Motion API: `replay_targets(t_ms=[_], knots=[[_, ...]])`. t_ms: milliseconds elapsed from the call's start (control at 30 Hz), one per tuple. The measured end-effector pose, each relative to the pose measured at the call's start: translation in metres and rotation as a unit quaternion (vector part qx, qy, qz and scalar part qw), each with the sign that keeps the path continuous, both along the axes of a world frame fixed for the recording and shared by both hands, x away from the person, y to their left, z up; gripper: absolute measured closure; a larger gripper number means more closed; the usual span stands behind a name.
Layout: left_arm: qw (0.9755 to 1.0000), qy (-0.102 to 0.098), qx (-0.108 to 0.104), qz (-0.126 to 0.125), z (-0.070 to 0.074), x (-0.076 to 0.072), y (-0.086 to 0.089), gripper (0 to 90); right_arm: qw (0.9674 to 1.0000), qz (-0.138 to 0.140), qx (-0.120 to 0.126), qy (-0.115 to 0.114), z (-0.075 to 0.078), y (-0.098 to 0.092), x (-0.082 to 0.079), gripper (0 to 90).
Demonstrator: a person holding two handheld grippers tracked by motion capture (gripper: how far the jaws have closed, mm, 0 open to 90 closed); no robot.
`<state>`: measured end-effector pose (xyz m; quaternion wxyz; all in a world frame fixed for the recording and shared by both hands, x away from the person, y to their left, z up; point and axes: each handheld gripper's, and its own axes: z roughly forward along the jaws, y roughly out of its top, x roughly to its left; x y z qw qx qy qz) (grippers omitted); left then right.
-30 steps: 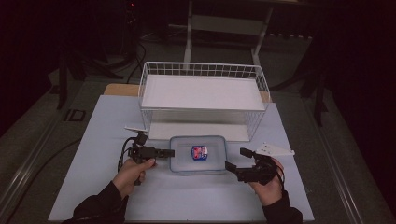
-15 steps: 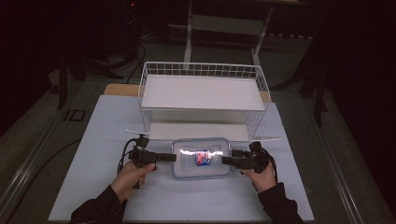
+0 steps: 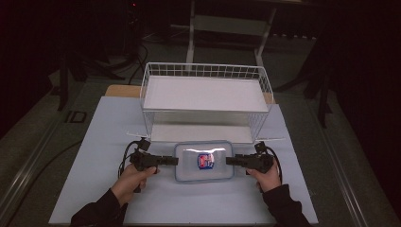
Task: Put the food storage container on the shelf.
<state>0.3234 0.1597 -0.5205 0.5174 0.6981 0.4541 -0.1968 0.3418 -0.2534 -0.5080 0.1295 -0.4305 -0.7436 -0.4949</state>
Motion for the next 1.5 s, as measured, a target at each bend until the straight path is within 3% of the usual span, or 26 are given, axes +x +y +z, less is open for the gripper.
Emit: replay_targets(t_ms=[600, 667, 1000, 1500], knots=[[0.999, -0.037, 0.023, 0.007, 0.013, -0.007, -0.005, 58.9, 0.9999, 0.003, -0.009, -0.004, 0.007, -0.003, -0.009, 49.4], [0.998, -0.054, 0.032, 0.01, 0.018, -0.007, -0.006, 58.5, 0.9998, 0.002, -0.014, -0.017, 0.013, -0.002, -0.01, 49.4], [0.9945, -0.1, 0.026, 0.016, 0.034, 0.002, -0.008, 58.3, 0.9983, -0.002, -0.015, -0.056, 0.036, -0.003, -0.002, 49.7], [0.9898, -0.137, 0.024, 0.029, 0.034, 0.026, -0.012, 57.7, 0.9943, -0.009, -0.015, -0.105, 0.042, -0.004, 0.019, 49.8]])
